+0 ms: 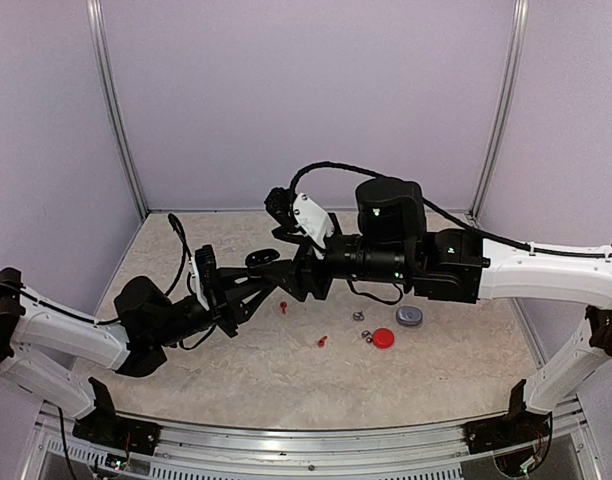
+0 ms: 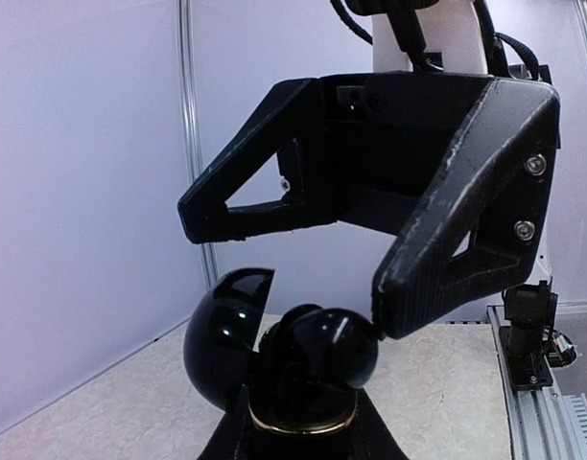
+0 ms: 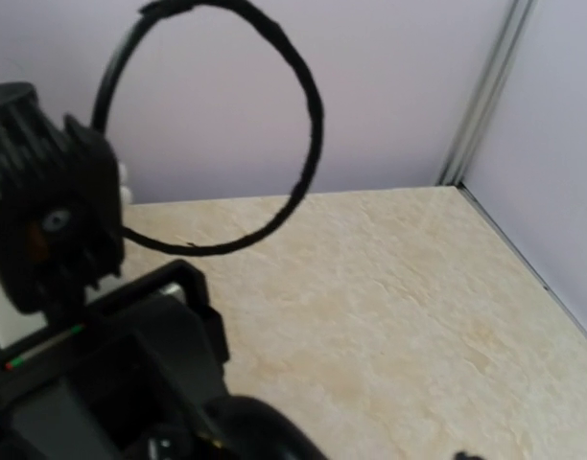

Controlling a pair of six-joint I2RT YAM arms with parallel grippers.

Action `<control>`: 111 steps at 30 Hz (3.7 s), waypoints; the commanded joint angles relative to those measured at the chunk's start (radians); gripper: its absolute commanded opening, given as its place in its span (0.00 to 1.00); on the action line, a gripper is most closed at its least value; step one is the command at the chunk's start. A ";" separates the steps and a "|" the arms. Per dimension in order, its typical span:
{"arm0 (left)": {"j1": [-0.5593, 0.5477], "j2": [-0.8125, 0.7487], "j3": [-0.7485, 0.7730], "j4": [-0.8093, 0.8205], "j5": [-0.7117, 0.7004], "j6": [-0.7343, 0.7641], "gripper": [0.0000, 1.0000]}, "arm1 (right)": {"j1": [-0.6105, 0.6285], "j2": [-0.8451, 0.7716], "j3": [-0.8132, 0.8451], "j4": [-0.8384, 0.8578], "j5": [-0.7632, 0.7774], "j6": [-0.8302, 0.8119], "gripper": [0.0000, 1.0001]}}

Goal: Insert the wireless bluetooth earbuds into the charging case
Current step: Close the charging case with the earbuds.

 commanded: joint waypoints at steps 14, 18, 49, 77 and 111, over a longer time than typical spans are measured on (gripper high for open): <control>0.004 -0.003 0.018 0.004 0.010 -0.001 0.00 | -0.013 0.032 0.053 -0.047 0.136 0.046 0.77; 0.004 -0.013 0.015 0.000 0.007 0.002 0.00 | -0.026 0.027 0.041 -0.058 0.136 0.059 0.76; -0.016 -0.014 0.017 -0.016 0.045 0.040 0.00 | -0.059 0.015 0.041 -0.063 0.108 0.071 0.73; -0.006 -0.025 0.021 -0.015 0.207 0.010 0.00 | -0.151 -0.133 -0.083 -0.010 -0.437 0.052 0.76; -0.008 0.001 0.064 -0.043 0.182 -0.028 0.00 | -0.123 -0.085 -0.062 -0.100 -0.638 -0.005 0.64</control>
